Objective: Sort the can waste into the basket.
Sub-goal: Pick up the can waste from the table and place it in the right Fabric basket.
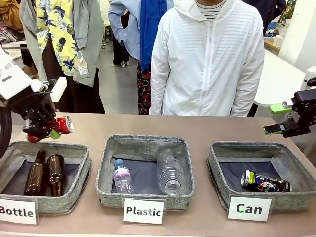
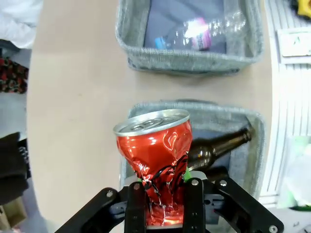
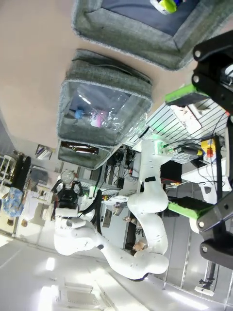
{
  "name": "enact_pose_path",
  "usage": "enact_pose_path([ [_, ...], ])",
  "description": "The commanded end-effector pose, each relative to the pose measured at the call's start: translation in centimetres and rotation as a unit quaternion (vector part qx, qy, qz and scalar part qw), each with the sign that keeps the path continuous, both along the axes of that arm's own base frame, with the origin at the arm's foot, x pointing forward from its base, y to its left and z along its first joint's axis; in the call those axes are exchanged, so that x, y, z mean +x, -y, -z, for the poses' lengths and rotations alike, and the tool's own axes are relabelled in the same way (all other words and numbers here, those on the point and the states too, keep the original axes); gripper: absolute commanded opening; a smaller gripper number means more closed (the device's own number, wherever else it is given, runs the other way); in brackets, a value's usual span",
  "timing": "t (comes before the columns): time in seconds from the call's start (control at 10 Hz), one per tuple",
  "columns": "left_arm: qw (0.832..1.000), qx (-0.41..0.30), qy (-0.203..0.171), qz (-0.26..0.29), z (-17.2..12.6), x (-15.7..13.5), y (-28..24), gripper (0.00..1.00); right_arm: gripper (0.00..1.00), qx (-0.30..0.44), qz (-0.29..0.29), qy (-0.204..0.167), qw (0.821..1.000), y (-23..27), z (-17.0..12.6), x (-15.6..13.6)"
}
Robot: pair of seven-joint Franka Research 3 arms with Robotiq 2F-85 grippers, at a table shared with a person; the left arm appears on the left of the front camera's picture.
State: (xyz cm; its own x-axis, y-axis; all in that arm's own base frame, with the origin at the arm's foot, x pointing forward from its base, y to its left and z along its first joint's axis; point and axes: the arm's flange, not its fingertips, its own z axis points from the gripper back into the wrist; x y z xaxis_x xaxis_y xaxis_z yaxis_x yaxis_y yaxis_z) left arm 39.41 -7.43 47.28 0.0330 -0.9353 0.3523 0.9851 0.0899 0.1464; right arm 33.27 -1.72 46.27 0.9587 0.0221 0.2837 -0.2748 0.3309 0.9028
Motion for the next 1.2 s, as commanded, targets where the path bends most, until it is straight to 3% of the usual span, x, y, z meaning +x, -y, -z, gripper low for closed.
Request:
enact_pose_path([
  [0.0,0.998,-0.057,0.034,0.003,-3.6,0.0,9.0,0.24,1.00,-0.092,-0.021,-0.047,0.994,0.6,-2.9,-1.9],
  [0.1,0.995,-0.077,0.062,0.029,-7.4,0.2,16.0,0.24,1.00,-0.141,0.003,-0.064,0.988,2.4,-4.7,-3.3],
  [0.2,0.991,-0.113,0.065,0.018,-9.4,0.4,20.2,0.24,1.00,-0.163,0.027,-0.066,0.984,3.6,-5.5,-4.4],
  [0.3,0.991,-0.119,0.053,0.031,-11.4,1.1,26.9,0.24,1.00,-0.196,0.077,-0.038,0.977,5.9,-6.4,-6.2],
  [0.5,0.990,-0.081,0.052,0.108,-11.6,2.9,38.1,0.24,1.00,-0.160,0.133,0.020,0.978,9.5,-7.1,-10.2],
  [0.6,0.983,-0.078,0.014,0.168,-10.7,3.9,43.5,0.24,1.00,-0.137,0.145,0.039,0.979,10.8,-6.9,-11.8],
  [0.8,0.978,-0.050,0.005,0.200,-7.2,5.2,52.8,0.24,1.00,-0.112,0.220,0.055,0.967,13.6,-5.7,-13.9],
  [0.9,0.974,-0.032,0.007,0.225,-5.3,5.8,56.2,0.24,1.00,-0.139,0.157,0.028,0.977,11.9,-7.9,-12.1],
  [1.1,0.967,0.021,-0.028,0.251,-1.2,6.1,61.6,0.24,1.00,-0.139,0.157,0.028,0.977,11.9,-7.9,-12.1],
])
